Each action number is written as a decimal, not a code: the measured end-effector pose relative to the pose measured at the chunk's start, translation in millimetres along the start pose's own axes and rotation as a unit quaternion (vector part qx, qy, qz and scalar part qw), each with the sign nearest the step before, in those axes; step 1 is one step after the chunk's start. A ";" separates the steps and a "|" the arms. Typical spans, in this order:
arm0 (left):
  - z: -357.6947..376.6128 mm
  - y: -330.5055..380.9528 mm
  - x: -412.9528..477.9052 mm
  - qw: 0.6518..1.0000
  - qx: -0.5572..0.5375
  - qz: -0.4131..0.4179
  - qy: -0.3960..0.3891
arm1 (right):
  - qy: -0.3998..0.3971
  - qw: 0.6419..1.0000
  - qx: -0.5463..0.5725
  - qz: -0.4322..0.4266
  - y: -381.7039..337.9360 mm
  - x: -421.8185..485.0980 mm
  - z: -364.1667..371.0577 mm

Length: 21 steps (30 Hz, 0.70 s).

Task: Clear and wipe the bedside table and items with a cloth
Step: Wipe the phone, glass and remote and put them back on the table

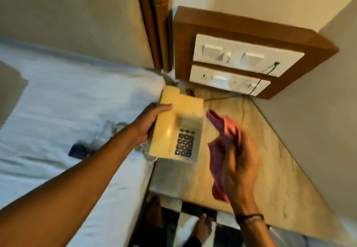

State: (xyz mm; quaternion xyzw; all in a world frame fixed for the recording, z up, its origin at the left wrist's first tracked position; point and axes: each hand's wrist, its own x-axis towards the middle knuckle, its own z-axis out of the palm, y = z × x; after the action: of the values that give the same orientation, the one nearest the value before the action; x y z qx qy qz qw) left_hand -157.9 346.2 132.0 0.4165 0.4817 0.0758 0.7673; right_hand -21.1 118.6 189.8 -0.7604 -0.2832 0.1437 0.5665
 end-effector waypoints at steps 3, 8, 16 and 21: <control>50.1 -21.3 -12.5 0.999 -0.039 0.014 -0.015 | -0.057 0.979 -0.166 -0.102 13.8 13.1 5.9; 98.0 -38.5 -17.9 0.996 -0.063 0.062 0.007 | -0.117 0.921 -0.359 -0.091 50.7 -49.2 -0.2; 109.8 -70.0 -51.7 0.997 -0.064 0.009 -0.034 | -0.194 0.881 -0.426 -0.071 49.2 -3.2 -26.3; 119.8 -67.2 -51.1 0.992 -0.120 0.006 -0.045 | -0.164 0.878 -0.444 -0.069 41.5 -31.1 -30.5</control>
State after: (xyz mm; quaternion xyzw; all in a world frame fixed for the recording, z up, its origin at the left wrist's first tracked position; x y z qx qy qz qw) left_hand -107.7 208.8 141.3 0.3270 0.4314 0.1184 0.8324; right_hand -18.4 68.2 157.1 -0.8765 -0.4573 0.0862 0.1236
